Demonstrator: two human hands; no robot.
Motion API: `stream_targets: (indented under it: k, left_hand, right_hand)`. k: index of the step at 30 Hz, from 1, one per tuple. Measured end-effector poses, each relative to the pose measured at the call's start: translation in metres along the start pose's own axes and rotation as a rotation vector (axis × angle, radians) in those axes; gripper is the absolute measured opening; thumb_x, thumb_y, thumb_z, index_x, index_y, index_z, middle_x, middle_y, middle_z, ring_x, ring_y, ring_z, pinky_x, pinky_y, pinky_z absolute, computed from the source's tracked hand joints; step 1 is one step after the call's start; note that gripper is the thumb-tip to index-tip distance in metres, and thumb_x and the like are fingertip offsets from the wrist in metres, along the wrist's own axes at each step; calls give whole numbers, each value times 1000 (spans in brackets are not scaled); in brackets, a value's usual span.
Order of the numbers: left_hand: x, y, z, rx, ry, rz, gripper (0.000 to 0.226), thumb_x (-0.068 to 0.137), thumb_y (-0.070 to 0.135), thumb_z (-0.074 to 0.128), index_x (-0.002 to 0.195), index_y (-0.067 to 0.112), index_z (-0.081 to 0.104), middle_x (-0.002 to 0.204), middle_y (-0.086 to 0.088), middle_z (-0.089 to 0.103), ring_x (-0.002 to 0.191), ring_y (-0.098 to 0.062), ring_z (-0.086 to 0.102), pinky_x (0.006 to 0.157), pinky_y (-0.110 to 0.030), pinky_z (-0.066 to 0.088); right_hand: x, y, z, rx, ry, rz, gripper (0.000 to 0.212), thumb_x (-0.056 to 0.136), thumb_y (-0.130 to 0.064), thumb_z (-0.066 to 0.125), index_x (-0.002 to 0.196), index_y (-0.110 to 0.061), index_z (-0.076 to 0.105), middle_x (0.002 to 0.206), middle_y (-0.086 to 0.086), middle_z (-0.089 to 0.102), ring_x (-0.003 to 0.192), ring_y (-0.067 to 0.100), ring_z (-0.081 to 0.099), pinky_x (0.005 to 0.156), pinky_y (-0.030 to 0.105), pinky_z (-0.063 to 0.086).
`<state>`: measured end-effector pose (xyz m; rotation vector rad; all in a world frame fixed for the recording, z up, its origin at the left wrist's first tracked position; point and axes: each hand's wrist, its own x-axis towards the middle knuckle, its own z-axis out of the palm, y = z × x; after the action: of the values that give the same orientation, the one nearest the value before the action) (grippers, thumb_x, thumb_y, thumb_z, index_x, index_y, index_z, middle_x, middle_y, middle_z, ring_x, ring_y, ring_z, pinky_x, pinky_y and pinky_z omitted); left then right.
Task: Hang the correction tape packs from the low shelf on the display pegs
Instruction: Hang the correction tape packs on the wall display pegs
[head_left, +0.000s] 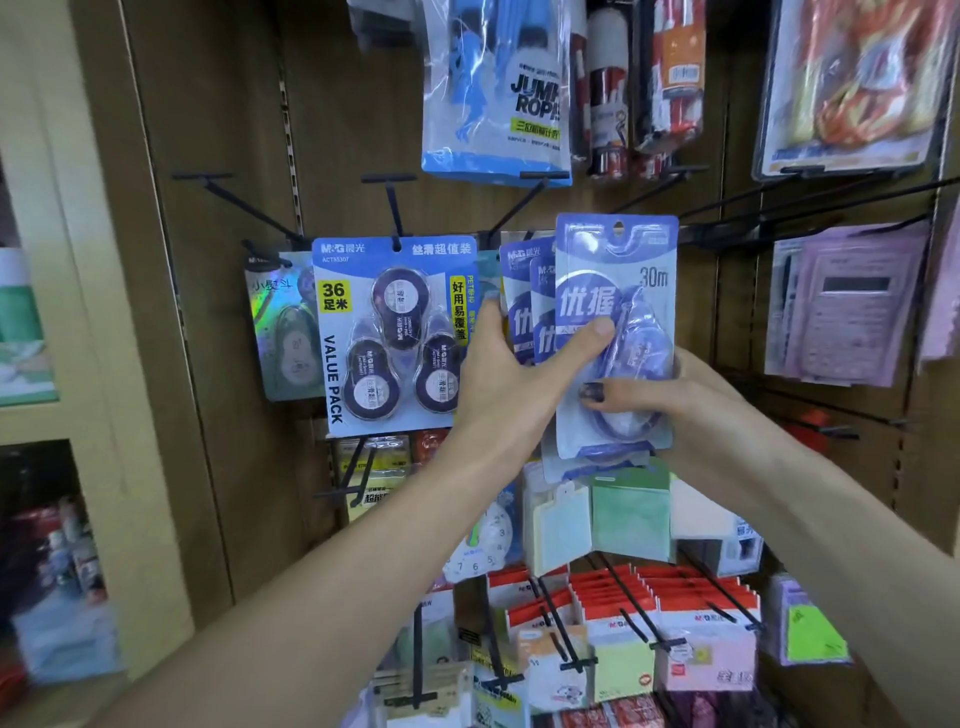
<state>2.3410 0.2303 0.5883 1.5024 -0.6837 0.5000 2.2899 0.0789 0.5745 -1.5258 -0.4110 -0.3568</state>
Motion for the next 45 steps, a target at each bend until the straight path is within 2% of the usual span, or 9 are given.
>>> stream_targets:
  k: [5,10,13,20,26,29,33,39,45]
  left_hand:
    - [-3,3,-6,-192,-6,-22,54,81,10,89,125,15,59,113,4,79,98,-5,77,83,-21,63]
    - [-2,8,-8,-158,11,-35,56,78,6,90,122,17,58,113,2,78,100,-10,77,90,-34,64]
    - [-2,7,-8,-159,16,-35,54,79,3,89,123,15,58,113,1,79,99,-10,78,85,-29,65]
    - [7,-1,-7,-92,-40,-78,72,78,25,92,133,20,46,113,13,71,92,8,71,71,-6,53]
    - [4,-2,-3,-44,-101,-68,65,84,29,88,136,32,50,126,12,71,112,-2,69,99,-26,55]
    - [1,-3,-4,-61,-110,-98,62,85,29,87,131,43,47,120,21,69,101,13,68,88,-12,55]
    - [1,-3,-7,-57,-75,-127,66,83,29,89,136,34,50,117,19,75,100,5,73,92,-24,59]
    - [0,-1,-7,4,-31,-136,68,83,31,88,127,30,35,110,18,67,76,23,64,65,-1,48]
    - [-11,-2,-4,75,6,-69,70,87,39,83,132,29,29,114,16,61,100,4,67,85,-16,54]
  right_hand:
    - [-5,3,6,25,-4,4,39,91,4,66,127,-10,69,123,17,75,116,34,72,108,52,51]
    - [-8,3,8,35,-14,9,39,91,1,68,128,-14,69,121,13,77,112,29,74,91,38,60]
    - [-10,4,5,29,-37,58,37,92,-3,69,128,-12,69,121,13,77,111,30,74,86,34,60]
    - [-10,14,-2,110,-35,79,48,81,-10,72,129,-12,68,123,13,76,112,32,74,90,39,59]
    - [-8,20,-3,183,52,61,44,77,-9,73,121,-6,72,116,17,77,105,34,76,81,41,63]
    - [-7,17,-1,161,40,62,39,86,-4,71,126,-7,70,119,17,76,105,34,76,77,39,63]
    - [-6,13,2,151,36,52,36,93,-3,66,129,-8,68,122,19,75,105,32,76,74,36,62]
    - [-3,10,4,159,24,49,36,95,-6,67,130,-12,67,124,15,75,110,31,75,78,37,62]
    - [-6,6,4,139,10,51,26,95,-7,65,121,-5,67,104,10,79,87,23,77,68,31,60]
